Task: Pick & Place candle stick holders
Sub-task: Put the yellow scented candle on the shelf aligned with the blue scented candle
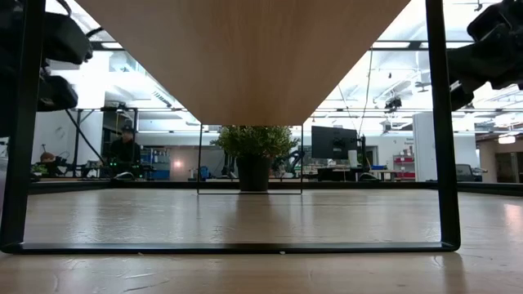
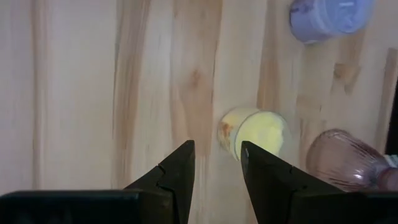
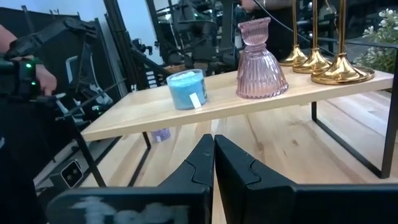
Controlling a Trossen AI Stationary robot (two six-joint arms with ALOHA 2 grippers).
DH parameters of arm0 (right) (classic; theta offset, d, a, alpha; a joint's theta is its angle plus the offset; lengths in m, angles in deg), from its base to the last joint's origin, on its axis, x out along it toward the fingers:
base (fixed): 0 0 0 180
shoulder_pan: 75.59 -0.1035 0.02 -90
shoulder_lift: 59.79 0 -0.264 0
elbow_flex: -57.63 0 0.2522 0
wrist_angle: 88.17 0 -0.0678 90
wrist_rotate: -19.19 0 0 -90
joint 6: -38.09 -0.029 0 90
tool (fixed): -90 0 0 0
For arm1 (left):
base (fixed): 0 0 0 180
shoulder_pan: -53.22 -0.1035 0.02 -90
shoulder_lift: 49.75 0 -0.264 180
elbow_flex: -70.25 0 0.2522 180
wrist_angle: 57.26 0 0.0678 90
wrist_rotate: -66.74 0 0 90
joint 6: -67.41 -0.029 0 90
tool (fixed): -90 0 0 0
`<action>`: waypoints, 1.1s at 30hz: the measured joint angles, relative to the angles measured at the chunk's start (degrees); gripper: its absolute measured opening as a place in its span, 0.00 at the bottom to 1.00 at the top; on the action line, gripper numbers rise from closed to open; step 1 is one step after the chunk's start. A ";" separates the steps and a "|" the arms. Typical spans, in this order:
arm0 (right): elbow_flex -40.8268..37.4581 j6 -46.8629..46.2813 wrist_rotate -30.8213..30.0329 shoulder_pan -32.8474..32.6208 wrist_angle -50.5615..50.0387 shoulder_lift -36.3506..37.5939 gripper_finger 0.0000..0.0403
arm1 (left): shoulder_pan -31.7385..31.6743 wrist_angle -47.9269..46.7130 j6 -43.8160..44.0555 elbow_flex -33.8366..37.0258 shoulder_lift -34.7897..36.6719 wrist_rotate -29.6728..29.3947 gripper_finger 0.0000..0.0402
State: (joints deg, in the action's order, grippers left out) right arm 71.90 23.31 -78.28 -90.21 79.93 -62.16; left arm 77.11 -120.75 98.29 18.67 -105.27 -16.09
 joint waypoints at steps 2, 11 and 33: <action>0.00 -0.06 -0.01 0.00 -0.01 -0.42 0.02 | 1.43 1.13 -0.93 -0.07 -1.21 -2.18 0.33; 0.00 -0.23 -0.01 0.00 -0.03 -2.56 0.02 | 4.15 3.55 -2.46 -0.03 -7.67 -3.36 0.33; 0.00 -0.23 -0.01 0.00 0.01 -3.03 0.02 | 6.42 6.72 -4.28 -0.42 -14.63 -1.76 0.33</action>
State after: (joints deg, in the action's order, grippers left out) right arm 71.90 23.08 -78.29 -90.21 79.94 -65.18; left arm 83.52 -114.03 94.01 18.25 -119.90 -17.85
